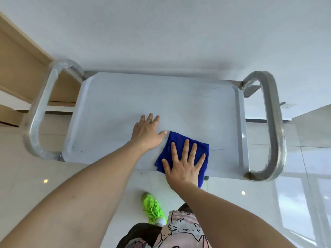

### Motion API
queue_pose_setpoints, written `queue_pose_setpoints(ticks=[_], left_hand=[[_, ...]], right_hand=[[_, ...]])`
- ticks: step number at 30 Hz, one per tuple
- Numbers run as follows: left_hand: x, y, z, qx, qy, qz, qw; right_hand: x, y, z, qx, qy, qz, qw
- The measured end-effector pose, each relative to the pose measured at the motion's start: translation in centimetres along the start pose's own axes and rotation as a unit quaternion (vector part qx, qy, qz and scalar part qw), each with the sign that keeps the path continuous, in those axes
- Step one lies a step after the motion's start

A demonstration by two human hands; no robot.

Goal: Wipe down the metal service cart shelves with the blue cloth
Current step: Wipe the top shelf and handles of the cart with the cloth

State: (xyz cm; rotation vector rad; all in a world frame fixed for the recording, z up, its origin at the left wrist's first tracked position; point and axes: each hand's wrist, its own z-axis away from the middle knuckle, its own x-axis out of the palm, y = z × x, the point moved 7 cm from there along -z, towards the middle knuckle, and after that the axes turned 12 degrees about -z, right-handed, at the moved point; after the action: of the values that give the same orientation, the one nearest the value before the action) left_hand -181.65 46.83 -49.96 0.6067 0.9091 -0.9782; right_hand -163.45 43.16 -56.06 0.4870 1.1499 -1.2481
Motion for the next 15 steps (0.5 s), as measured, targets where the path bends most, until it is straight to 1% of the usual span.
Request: queue_pose_setpoints(ticks=[7,11,15], left_hand=[[0.9,-5.7,2.5,-0.012,0.011,0.004,1.000],[1.0,-7.5,2.7,-0.012,0.019,-0.010,1.000],[0.3,-7.4,1.1,0.004,0.027,-0.026,0.999]], right_hand=[[1.5,-6.0,0.2,-0.045,-0.024,0.008,0.999],[1.0,-6.6,-0.1,-0.059,-0.032,-0.004,0.998],[0.1,-6.4,-1.4,-0.079,-0.024,0.010,0.997]])
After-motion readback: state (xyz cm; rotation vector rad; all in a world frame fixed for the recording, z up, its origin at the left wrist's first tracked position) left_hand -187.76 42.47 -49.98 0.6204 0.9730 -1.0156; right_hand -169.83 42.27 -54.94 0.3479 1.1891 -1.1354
